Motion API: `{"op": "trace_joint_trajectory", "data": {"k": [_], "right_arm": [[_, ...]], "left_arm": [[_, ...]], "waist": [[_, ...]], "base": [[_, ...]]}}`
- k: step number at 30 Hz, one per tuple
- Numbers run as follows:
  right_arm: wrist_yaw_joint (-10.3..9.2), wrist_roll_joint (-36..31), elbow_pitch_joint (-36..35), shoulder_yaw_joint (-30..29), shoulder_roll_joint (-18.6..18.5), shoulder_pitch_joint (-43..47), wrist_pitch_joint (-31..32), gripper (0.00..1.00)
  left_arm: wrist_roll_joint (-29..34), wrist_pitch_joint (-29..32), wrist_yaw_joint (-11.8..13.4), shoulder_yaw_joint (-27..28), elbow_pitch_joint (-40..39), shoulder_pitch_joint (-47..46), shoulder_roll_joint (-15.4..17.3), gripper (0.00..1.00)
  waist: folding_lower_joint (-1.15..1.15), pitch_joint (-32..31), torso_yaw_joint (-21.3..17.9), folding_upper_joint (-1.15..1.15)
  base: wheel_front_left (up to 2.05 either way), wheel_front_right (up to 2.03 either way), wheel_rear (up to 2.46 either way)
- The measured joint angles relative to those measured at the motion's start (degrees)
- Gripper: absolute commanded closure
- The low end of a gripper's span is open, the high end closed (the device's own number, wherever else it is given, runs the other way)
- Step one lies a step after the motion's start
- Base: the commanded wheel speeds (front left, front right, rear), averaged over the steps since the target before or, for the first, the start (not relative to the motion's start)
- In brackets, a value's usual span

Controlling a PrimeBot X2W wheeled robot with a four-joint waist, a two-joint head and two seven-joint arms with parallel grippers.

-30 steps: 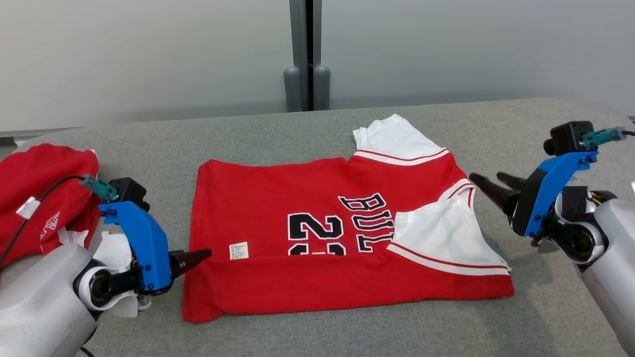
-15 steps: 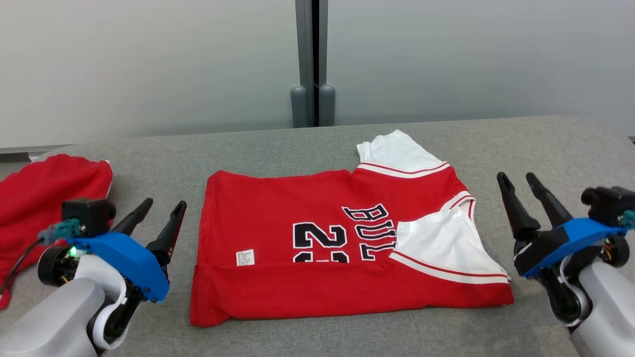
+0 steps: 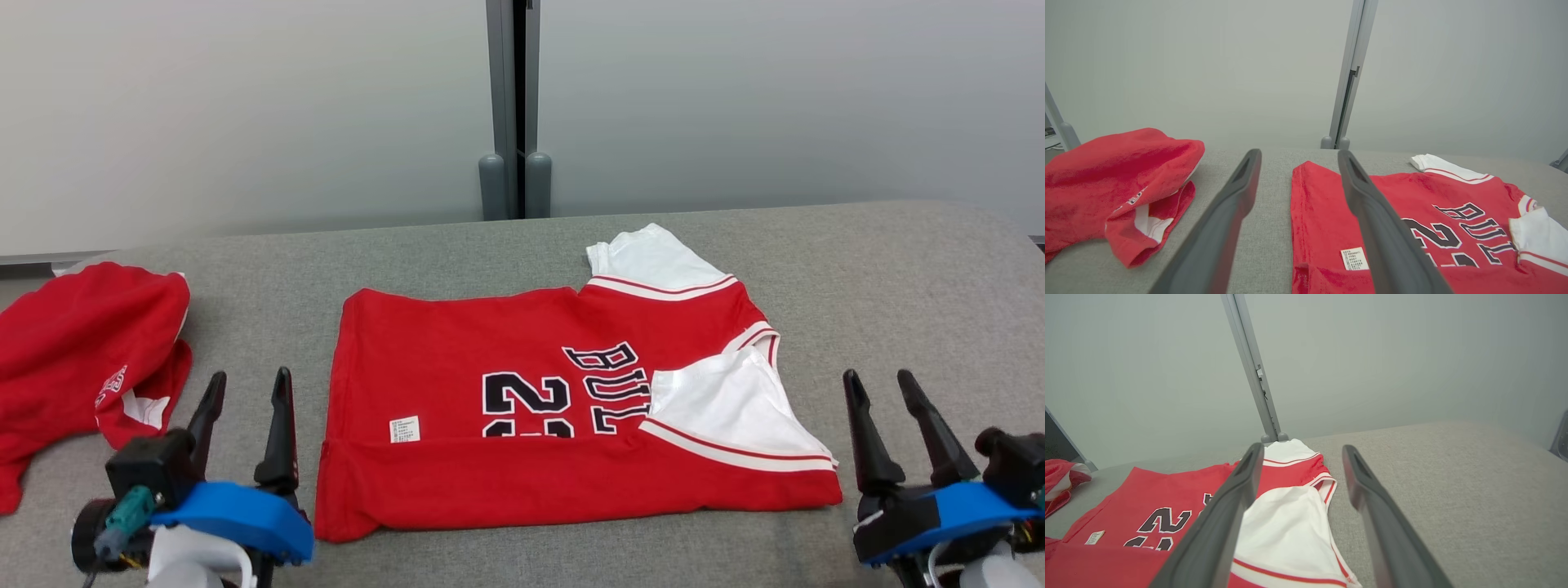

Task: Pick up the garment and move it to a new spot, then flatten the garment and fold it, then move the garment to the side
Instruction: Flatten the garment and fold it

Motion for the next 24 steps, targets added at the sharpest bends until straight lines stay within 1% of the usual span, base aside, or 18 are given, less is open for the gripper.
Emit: {"op": "trace_joint_trajectory", "data": {"k": [3, 7, 9, 11, 16, 19, 24], "right_arm": [[0.0, -2.7, 0.0, -2.0, 1.3, 2.8, 0.0, 0.0], [0.0, -4.2, 1.6, -1.8, 2.2, 3.8, 0.0, 0.0], [0.0, -4.6, 2.8, -1.1, 2.2, 3.6, 0.0, 0.0], [0.0, -4.7, 4.5, -0.1, 2.0, 3.3, 0.0, 0.0], [0.0, -4.5, 10.4, 1.3, 1.2, 0.5, 2.4, 0.0], [0.0, -4.0, 14.7, 1.1, 1.2, -1.3, 4.7, 0.0], [0.0, -3.4, 21.3, 1.0, 1.4, -4.5, 9.0, 0.0]], "left_arm": [[4.1, 0.0, -0.5, 4.5, -1.1, 5.4, -3.6, 0.0], [7.8, 0.0, -3.8, 7.3, 0.4, 8.8, -6.7, 0.0], [9.2, 0.0, -5.8, 8.4, 2.0, 8.8, -7.4, 0.0], [10.5, 0.0, -7.2, 9.2, 3.2, 8.7, -8.2, 0.0], [11.1, 0.5, -9.9, 8.2, 8.6, 8.5, -9.0, 0.0], [10.2, 4.3, -11.8, 6.4, 11.5, 7.9, -9.1, 0.0], [9.0, 10.8, -13.7, 4.2, 14.2, 7.4, -9.3, 0.0]], "waist": [[0.0, 0.0, 0.0, 0.0], [0.0, 0.3, 0.1, 0.0], [0.0, 0.5, 0.1, 0.0], [0.0, 0.6, 0.1, 0.0], [0.0, 0.6, 0.1, 0.0], [0.0, 0.5, 0.1, 0.0], [0.0, 0.7, 0.1, 0.0]], "base": [[0.0, 0.0, 0.0], [0.0, 0.0, 0.0], [0.0, 0.0, 0.0], [0.0, 0.0, 0.0], [0.0, 0.0, 0.0], [0.0, 0.0, 0.0], [0.0, 0.0, 0.0]]}}
